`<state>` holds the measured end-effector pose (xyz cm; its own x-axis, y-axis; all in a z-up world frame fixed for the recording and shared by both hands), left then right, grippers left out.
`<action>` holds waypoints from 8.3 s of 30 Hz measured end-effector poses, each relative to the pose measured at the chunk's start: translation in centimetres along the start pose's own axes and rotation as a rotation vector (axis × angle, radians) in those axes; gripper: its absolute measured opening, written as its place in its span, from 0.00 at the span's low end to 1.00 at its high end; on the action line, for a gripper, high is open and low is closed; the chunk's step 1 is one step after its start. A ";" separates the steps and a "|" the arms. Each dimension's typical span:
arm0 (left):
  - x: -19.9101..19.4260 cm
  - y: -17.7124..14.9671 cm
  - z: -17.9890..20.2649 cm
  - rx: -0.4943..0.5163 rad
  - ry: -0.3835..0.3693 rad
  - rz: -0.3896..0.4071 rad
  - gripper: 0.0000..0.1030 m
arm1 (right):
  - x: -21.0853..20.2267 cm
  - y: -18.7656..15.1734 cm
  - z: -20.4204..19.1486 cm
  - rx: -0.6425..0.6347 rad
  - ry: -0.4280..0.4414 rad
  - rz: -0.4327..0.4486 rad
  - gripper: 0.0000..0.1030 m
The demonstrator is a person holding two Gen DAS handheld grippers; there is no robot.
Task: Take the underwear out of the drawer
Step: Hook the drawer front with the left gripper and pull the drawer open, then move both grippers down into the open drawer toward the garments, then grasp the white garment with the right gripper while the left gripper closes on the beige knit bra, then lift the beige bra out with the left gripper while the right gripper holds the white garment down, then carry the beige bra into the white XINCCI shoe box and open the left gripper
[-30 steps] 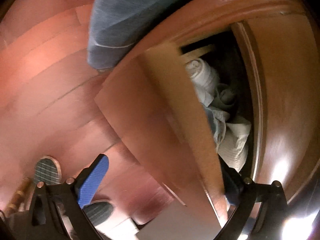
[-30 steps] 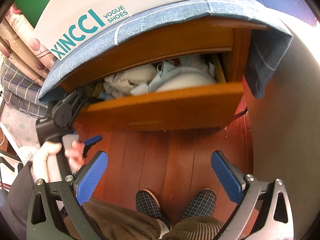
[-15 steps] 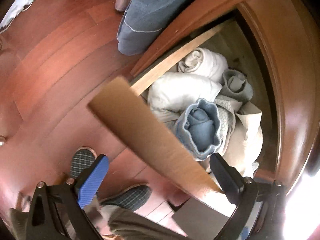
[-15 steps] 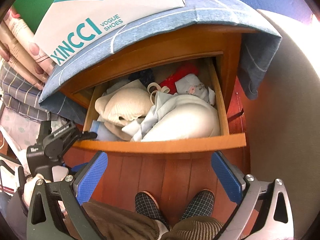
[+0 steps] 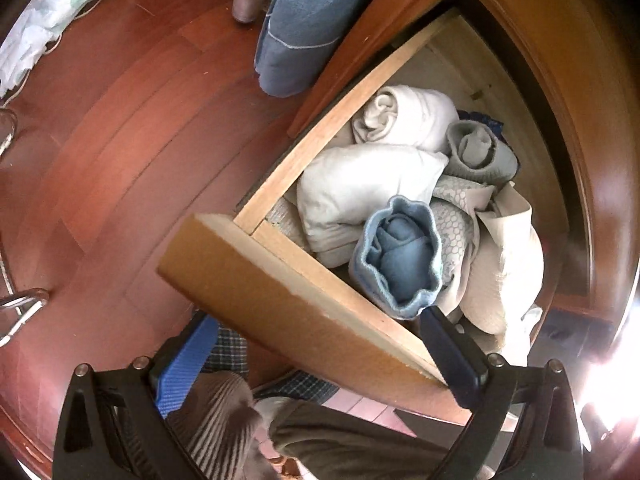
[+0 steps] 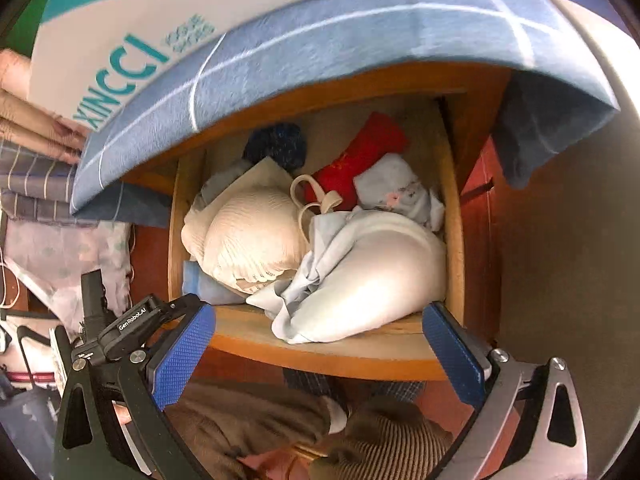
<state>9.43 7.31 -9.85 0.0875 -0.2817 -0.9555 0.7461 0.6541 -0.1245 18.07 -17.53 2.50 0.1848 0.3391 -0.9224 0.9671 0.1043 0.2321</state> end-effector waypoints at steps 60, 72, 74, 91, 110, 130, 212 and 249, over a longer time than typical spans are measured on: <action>-2.4 -0.5 11.6 0.499 -0.028 0.104 0.98 | 14.5 -3.5 3.3 -0.068 -0.232 -0.330 0.36; 0.2 -0.2 13.2 0.451 -0.008 0.080 0.98 | 11.3 -7.5 4.2 -0.018 -0.188 -0.185 0.18; 0.5 -0.3 13.5 0.454 -0.003 0.081 0.98 | 10.6 -8.4 4.0 -0.016 -0.180 -0.165 0.18; 0.3 -2.5 16.2 0.558 0.055 0.133 0.91 | 10.4 -8.3 4.8 -0.006 -0.092 -0.151 0.18; 3.0 -2.7 14.8 0.547 0.020 -0.007 0.42 | 9.5 -7.7 4.9 0.053 -0.062 -0.181 0.26; -4.1 -3.6 12.5 0.554 -0.093 -0.007 0.34 | 9.4 -6.9 3.9 0.013 -0.103 -0.135 0.20; -2.3 -4.5 16.8 0.688 -0.019 0.078 0.23 | 9.0 -7.4 4.9 0.063 0.015 -0.133 0.26; -28.5 -9.4 17.4 0.853 -0.302 0.271 0.23 | 8.3 -7.1 4.6 0.021 -0.046 -0.100 0.17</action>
<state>11.39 -2.99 23.18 0.4070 -0.4437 -0.7984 0.8960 0.0237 0.4435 13.52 -19.81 -8.22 0.0948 0.2847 -0.9539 0.9844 0.1158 0.1324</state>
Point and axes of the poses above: each gripper's, at about its wrist camera, not at the fingertips, and x roughly the way its jaws point, z to its right, y to its top, the point moved 7 cm from there along x, roughly the way its jaws point, and after that the axes turned 11 degrees about -x, right-handed, at the moved point
